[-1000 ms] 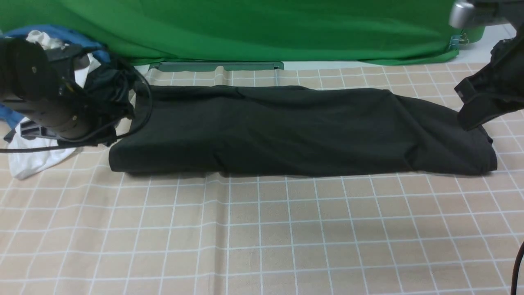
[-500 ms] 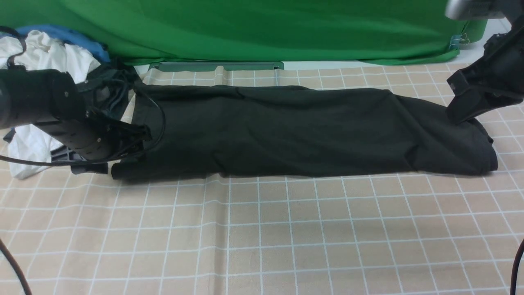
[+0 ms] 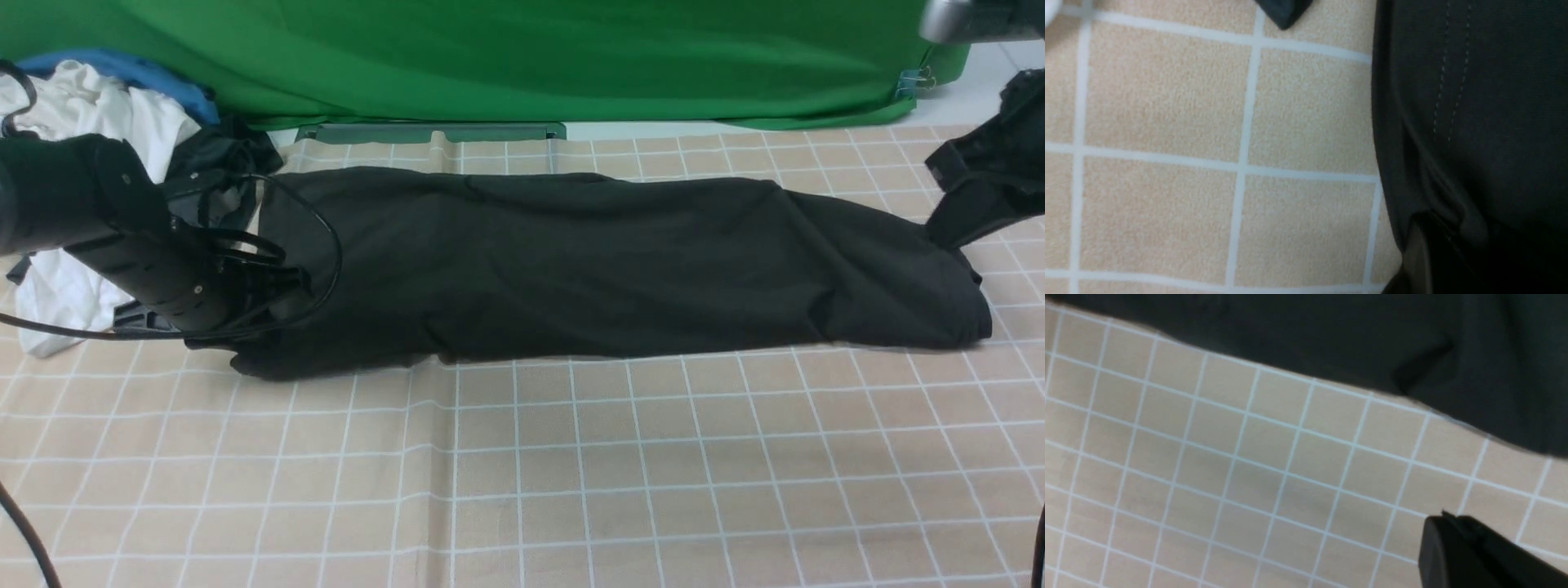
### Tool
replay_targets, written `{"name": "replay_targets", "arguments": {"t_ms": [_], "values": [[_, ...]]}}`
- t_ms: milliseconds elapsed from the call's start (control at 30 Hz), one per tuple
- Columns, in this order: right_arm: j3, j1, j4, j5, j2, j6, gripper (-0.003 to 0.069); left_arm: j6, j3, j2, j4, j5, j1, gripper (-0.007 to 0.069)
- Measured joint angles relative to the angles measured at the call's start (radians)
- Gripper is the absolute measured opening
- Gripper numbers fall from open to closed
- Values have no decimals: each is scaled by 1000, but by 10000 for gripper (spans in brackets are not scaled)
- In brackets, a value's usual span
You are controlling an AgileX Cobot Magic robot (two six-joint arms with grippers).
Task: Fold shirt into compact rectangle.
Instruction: 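Pull the folded dark garment lengthwise by its ends to straighten it flat on the table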
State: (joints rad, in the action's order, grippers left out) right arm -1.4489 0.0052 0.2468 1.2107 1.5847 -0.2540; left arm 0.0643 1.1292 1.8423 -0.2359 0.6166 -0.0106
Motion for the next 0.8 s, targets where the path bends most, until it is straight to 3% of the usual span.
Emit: {"name": "replay_targets", "arguments": {"t_ms": [233,333,467,533,667,800], "values": [[0,-96,-11,5,2,14,38,5,0,-110,29,51,0,56],[0,-109,-25,7,32,15,77,-29,0,-125,94,65,0,56],[0,-110,-60,-26,100,53,214,-77,-1,-125,172,67,0,56],[0,-110,-97,-76,149,99,336,-87,-1,-125,193,67,0,56],[0,-110,-112,-121,233,123,510,-88,-1,-125,198,65,0,56],[0,-110,-112,-175,323,127,561,-88,-1,-125,200,64,0,56]]}}
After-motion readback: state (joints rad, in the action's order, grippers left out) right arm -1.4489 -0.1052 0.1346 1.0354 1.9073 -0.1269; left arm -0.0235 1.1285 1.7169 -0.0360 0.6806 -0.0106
